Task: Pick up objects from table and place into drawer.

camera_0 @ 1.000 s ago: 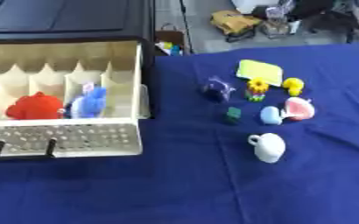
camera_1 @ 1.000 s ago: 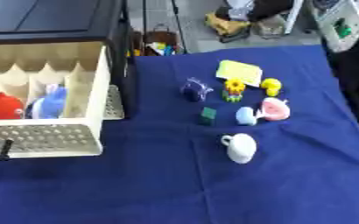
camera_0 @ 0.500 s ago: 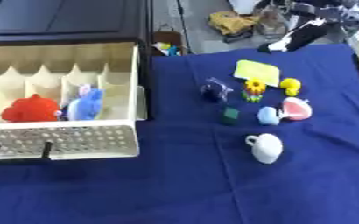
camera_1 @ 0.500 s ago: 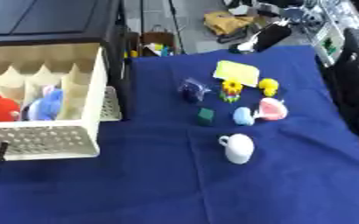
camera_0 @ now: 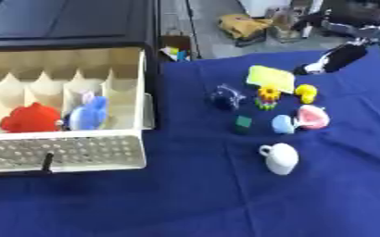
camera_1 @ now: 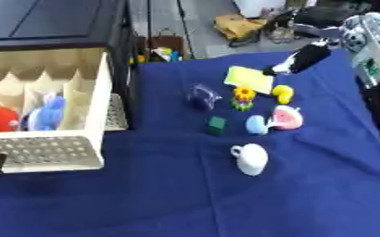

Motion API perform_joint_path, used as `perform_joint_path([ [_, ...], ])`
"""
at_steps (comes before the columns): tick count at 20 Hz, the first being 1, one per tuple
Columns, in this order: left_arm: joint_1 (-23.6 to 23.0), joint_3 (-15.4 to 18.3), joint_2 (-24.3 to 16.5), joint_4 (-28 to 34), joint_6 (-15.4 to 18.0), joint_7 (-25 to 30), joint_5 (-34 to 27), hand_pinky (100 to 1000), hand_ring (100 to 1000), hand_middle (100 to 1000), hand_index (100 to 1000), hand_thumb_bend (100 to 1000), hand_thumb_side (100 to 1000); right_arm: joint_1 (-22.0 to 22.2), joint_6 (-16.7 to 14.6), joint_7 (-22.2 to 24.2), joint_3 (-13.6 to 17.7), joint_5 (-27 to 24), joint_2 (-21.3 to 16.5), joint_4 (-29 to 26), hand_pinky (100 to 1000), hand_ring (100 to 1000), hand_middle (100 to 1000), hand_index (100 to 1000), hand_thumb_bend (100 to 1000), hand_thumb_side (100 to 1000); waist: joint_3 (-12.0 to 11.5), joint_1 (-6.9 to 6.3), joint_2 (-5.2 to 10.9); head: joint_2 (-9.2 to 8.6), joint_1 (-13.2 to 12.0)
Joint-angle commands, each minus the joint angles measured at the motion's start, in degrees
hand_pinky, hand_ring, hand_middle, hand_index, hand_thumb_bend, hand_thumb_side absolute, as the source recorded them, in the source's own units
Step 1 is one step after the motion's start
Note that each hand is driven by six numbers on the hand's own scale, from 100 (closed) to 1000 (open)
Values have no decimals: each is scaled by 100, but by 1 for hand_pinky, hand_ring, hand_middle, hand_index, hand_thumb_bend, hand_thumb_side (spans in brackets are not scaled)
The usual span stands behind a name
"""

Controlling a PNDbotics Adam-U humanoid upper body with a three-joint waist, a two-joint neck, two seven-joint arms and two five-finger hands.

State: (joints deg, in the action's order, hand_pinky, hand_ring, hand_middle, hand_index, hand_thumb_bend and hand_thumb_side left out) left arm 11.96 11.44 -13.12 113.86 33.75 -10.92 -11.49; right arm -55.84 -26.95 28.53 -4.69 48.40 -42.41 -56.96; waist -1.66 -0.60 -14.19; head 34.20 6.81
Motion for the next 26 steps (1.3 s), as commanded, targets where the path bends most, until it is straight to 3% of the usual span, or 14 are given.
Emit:
perform_joint_path([
  [1,66,17,-104,74,-8,-5,19,429,486,465,684,167,1000,83,78,50,132,-212,-296,-175,834,925,830,946,610,582,3,-1,75,-76,-4],
  [12,89,17,-77,74,-8,-3,37,428,487,467,684,167,1000,674,329,39,269,-374,-347,-85,827,909,808,907,619,534,1,-17,29,-105,4],
  [26,116,8,-38,74,-29,7,71,428,487,469,683,167,1000,928,362,-11,242,-374,-271,68,829,912,812,906,627,501,3,-26,-29,-127,16],
])
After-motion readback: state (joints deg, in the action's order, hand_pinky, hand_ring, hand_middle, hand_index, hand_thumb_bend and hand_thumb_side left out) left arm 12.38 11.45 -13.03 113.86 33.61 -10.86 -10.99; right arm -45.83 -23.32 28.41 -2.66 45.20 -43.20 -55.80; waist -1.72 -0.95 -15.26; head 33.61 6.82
